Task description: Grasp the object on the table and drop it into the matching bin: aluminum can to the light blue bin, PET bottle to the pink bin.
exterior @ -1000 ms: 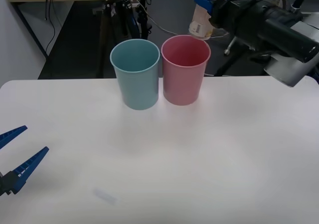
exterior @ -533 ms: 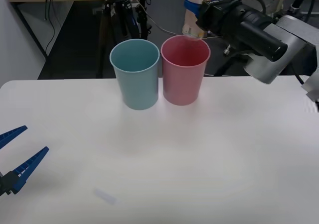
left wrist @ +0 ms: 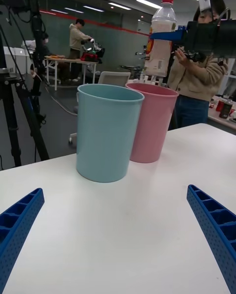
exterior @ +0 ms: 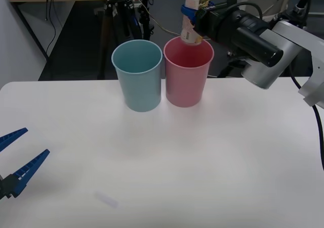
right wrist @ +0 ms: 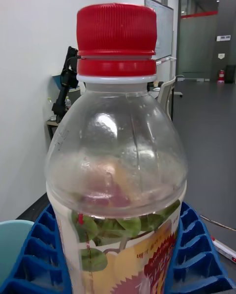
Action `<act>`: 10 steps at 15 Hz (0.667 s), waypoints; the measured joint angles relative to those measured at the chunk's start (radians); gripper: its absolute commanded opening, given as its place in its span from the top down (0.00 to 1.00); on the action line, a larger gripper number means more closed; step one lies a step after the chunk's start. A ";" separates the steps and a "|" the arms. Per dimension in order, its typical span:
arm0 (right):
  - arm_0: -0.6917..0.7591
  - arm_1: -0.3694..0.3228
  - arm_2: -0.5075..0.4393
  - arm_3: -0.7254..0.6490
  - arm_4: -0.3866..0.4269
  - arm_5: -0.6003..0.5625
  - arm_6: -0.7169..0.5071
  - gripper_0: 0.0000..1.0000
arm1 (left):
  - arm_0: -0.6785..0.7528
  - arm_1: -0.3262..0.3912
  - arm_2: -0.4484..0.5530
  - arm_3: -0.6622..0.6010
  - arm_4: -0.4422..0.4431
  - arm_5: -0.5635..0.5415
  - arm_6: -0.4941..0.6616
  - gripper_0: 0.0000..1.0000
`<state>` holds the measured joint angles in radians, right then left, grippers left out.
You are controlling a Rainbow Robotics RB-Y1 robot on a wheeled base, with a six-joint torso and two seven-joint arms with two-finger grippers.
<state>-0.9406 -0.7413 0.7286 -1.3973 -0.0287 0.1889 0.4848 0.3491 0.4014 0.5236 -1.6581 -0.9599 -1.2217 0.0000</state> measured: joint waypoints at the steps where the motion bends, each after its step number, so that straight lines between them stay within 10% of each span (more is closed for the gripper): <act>1: 0.000 0.003 0.000 0.000 0.001 0.000 -0.003 0.00 | 0.000 0.000 0.000 0.000 0.000 0.000 0.000 0.00; 10: -0.001 0.013 -0.001 -0.004 0.017 0.000 -0.002 0.00 | 0.000 0.000 0.000 0.000 0.000 0.000 0.000 0.00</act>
<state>-0.9418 -0.7286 0.7275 -1.4017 -0.0117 0.1890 0.4827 0.3491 0.4014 0.5236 -1.6581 -0.9599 -1.2217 0.0000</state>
